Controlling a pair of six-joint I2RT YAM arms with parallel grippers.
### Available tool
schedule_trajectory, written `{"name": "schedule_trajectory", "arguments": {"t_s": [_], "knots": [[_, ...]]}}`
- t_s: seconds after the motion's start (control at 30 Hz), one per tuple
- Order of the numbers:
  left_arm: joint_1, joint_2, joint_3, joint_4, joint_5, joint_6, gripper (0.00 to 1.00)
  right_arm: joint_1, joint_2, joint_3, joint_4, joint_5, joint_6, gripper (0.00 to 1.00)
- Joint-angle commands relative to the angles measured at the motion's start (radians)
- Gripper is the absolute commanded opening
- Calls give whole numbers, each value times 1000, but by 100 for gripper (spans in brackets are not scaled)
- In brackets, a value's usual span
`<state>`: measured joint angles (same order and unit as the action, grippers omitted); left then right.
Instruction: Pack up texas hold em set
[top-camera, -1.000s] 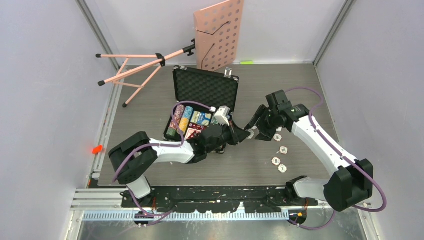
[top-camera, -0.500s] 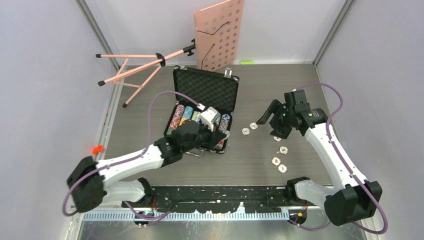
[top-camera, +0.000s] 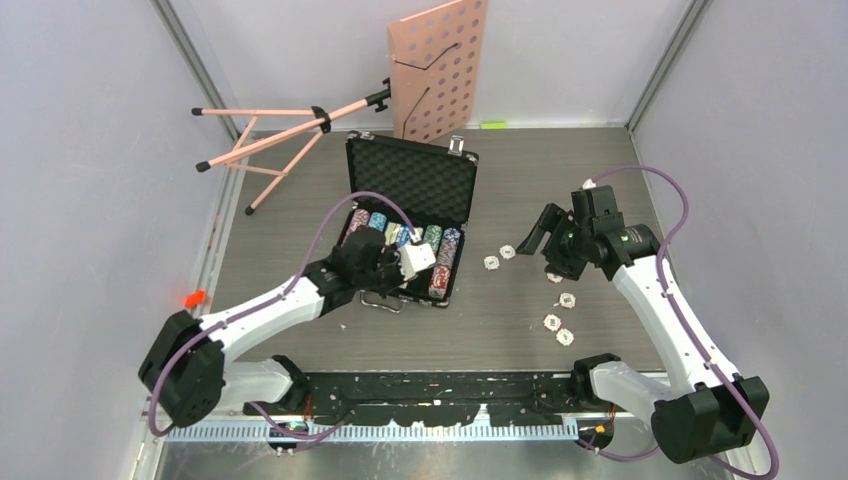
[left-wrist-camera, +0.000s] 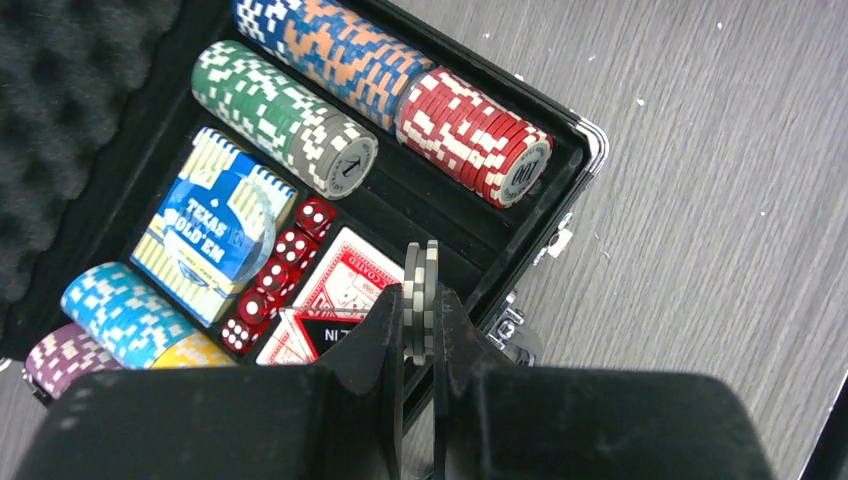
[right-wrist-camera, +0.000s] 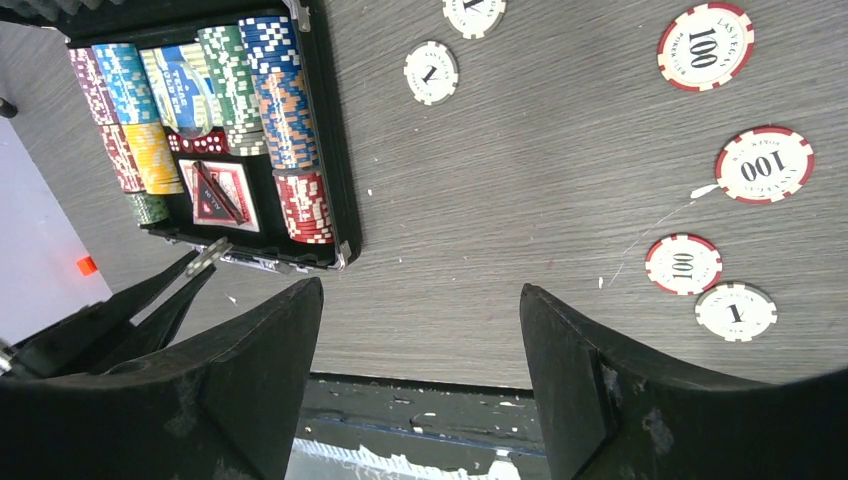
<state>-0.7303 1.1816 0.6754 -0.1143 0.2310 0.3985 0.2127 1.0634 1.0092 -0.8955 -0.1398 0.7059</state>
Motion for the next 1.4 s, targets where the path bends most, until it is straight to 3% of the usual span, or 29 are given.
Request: {"name": "schedule_trajectory", "arguments": {"t_s": [0.0,0.4,0.7,0.77,0.97,1.37], "knots": [[19,96,120,-70,41,150,0,-4,-23,-7,24,3,-29,78],[22,315,212,7,63,212,0,-4,-54,-12,1,40,-51,78],[21,397,226,107,31,243,2,-4,-47,-4,12,50,-48,77],[21,414,232,136,19,245,6,-4,-42,-4,12,55,-48,77],[22,452,253,154,-37,249,35,-4,-43,-12,13,59,-38,76],[22,387,182,268,-127,237,36,-4,-22,-42,35,38,-15,75]]}}
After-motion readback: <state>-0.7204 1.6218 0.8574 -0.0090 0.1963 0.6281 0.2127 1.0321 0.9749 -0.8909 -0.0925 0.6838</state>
